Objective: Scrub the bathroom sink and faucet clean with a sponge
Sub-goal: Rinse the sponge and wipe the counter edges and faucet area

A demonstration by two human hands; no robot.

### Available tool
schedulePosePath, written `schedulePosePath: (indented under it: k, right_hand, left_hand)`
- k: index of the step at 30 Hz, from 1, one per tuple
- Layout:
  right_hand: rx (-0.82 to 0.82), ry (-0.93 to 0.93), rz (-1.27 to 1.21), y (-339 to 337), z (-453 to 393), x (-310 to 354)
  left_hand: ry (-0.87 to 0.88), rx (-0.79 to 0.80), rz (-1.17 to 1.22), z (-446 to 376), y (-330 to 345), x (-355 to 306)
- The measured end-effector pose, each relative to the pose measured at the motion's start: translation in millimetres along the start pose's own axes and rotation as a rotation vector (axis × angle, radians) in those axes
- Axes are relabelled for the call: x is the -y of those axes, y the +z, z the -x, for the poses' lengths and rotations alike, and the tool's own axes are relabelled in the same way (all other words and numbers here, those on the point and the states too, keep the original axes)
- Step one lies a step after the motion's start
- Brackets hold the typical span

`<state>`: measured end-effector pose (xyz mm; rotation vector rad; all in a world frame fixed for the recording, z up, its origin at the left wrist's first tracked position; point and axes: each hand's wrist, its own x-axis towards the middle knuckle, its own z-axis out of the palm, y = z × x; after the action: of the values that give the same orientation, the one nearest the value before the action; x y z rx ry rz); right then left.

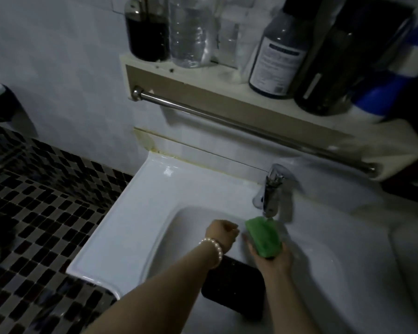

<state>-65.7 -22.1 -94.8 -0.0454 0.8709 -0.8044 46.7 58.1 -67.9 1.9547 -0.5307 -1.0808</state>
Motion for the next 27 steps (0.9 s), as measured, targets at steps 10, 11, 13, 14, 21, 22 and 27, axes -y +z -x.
schedulePosePath:
  k: [10, 11, 13, 14, 21, 22, 27]
  right_hand:
    - [0.202, 0.136, 0.205, 5, 1, -10]
    - [0.166, 0.152, 0.28, 13, 0, -18]
    - [0.127, 0.139, 0.451, 31, -4, -40]
    - [0.135, 0.102, 0.585, 41, -5, -56]
    - [0.811, -0.5, 1.777, 54, 16, -200]
    - [0.957, -0.614, 1.941, 47, 14, -212]
    - [1.447, -1.222, 2.405, 65, -21, -238]
  left_hand:
    - [0.117, -0.075, -0.268, -7, 12, 2]
    - [0.123, -0.08, -0.307, -7, 3, 7]
    - [0.138, -0.126, -0.372, -7, -21, 20]
    - [0.138, -0.161, -0.383, -6, -35, 28]
    - [-0.009, -0.482, -0.625, 21, -153, 106]
    - [-0.012, -0.508, -0.646, 27, -165, 118]
    - [-0.106, -0.496, -0.746, 42, -202, 167]
